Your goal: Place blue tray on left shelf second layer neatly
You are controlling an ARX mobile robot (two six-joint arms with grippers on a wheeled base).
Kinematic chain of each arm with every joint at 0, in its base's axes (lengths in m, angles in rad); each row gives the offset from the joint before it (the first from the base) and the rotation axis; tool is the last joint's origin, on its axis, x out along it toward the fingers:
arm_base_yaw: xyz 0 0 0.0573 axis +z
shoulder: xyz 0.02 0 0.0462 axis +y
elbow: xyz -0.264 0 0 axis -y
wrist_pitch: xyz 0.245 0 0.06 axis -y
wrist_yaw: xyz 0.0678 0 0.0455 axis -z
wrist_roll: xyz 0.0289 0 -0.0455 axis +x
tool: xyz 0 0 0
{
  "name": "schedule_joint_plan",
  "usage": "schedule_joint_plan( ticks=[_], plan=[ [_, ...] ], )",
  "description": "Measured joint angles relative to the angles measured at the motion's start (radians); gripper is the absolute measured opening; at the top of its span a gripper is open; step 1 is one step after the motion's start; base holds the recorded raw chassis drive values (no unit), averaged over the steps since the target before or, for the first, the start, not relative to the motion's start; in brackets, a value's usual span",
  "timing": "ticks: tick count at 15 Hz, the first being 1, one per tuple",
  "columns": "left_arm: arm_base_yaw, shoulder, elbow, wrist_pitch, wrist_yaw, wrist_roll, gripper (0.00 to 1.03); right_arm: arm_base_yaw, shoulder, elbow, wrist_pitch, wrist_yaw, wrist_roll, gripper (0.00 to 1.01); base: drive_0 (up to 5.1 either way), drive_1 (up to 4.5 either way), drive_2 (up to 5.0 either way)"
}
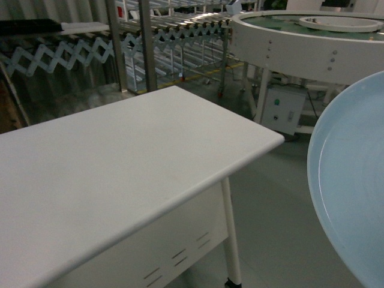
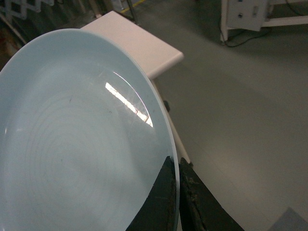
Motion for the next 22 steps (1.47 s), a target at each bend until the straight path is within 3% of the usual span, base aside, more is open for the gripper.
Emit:
schedule_joint_plan(
  ticks=[3, 7, 22],
  plan=[
    [0.000, 0.000, 0.000, 0.000, 0.000, 0.000, 0.98, -0.001, -0.001, 0.000, 0.002, 0.000, 0.000, 0.02, 3.2, -3.56, -3.6],
    [0.002, 0.000, 0.000, -0.002, 0.003, 0.000, 0.98, -0.006, -0.001, -0.001, 0.002, 0.003, 0.000, 0.02, -1.4, -1.41, -1.4],
    [0.001, 0.000, 0.000, 0.001, 0.000, 0.000, 0.98, -0.005, -0.001, -0.002, 0.003, -0.005, 0.000, 0.02, 1.4, 0.11, -6.6]
  ],
)
